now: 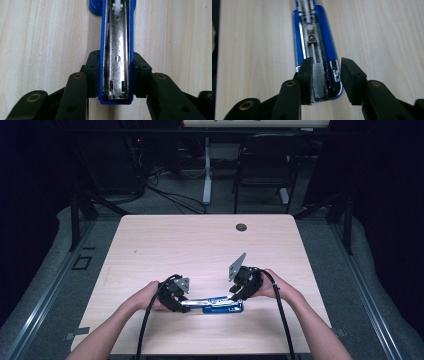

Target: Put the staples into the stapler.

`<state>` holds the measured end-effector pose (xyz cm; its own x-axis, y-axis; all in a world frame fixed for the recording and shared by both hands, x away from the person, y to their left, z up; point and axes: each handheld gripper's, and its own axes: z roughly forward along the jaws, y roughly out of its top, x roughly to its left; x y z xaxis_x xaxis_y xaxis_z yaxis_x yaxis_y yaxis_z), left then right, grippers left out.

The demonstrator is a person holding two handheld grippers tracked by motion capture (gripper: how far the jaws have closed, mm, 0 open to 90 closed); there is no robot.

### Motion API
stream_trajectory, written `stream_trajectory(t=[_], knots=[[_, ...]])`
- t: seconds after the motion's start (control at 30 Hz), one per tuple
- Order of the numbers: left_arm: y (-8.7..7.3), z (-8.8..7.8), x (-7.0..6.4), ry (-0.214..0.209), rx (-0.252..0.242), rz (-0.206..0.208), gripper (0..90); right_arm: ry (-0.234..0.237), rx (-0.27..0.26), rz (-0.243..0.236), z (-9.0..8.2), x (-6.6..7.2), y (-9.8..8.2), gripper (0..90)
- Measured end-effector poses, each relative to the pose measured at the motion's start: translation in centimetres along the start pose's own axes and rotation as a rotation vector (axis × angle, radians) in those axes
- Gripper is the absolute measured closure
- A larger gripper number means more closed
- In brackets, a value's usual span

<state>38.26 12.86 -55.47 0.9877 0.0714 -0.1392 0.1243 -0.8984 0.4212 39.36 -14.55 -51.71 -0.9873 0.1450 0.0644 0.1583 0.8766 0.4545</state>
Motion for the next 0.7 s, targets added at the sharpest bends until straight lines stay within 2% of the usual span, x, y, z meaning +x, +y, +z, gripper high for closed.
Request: stream_trajectory(t=[0.03, 0.07, 0.1, 0.13, 0.27, 0.37, 0.47, 0.57, 0.63, 0.7], knots=[[0.0, 0.0, 0.0, -0.008, 0.003, 0.001, 64.7, -0.022, 0.005, 0.035, 0.0, -0.1, 0.1, 61.5], [0.0, 0.0, 0.0, -0.003, 0.001, 0.001, 64.7, -0.025, -0.004, 0.056, 0.1, -0.1, 0.2, 60.9], [0.0, 0.0, 0.0, 0.007, -0.002, 0.001, 64.7, -0.032, -0.01, 0.071, 0.0, -0.1, 0.2, 60.1], [0.0, 0.0, 0.0, -0.004, 0.002, 0.001, 64.7, -0.037, -0.014, 0.086, -0.1, -0.1, 0.3, 59.8], [0.0, 0.0, 0.0, 0.004, -0.002, -0.001, 64.7, -0.063, -0.04, 0.154, 0.2, 0.1, 0.5, 58.8], [0.0, 0.0, -0.1, 0.007, -0.003, -0.002, 64.6, -0.081, -0.042, 0.179, 0.6, 0.2, 0.7, 58.7], [0.0, 0.0, 0.0, 0.009, -0.002, -0.001, 64.6, -0.08, -0.037, 0.185, 1.0, 0.2, 0.9, 58.3], [0.0, 0.0, 0.0, -0.004, 0.001, -0.001, 64.6, -0.082, -0.009, 0.183, 1.4, 0.3, 0.9, 58.2], [0.0, 0.0, 0.0, 0.007, -0.003, 0.0, 64.6, -0.083, 0.008, 0.187, 1.5, 0.2, 0.8, 58.0], [0.0, 0.0, 0.0, 0.007, -0.003, 0.0, 64.6, -0.079, 0.003, 0.197, 1.5, 0.1, 0.7, 57.9]])
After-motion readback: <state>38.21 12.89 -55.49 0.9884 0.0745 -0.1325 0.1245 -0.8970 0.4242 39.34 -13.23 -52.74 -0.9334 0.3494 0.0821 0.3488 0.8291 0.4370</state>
